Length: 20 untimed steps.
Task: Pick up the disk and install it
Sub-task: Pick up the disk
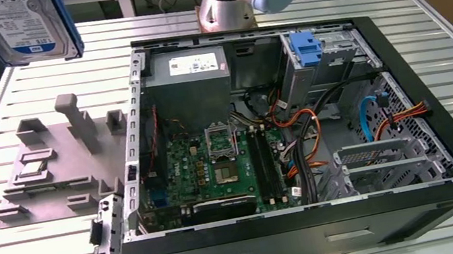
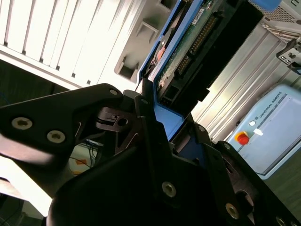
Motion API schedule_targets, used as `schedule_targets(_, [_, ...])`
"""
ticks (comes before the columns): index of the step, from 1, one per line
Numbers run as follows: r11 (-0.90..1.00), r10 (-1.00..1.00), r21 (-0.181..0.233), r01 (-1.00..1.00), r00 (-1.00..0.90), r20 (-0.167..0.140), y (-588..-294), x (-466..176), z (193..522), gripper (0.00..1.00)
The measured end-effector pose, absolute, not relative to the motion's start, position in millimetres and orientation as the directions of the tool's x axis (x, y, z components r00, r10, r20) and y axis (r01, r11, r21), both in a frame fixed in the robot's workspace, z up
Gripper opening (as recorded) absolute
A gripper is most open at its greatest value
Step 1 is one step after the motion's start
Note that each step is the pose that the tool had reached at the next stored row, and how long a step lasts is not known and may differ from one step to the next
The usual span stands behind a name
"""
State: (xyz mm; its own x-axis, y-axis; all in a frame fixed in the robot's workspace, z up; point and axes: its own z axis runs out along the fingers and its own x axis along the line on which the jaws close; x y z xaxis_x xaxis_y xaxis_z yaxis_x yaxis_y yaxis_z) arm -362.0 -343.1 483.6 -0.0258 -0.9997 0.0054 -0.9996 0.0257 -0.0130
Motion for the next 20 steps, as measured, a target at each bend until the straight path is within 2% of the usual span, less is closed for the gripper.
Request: schedule_targets(20, [0.026,-1.000,-0.013,-1.000,-0.026,0.005,-361,-357,484,0.36])
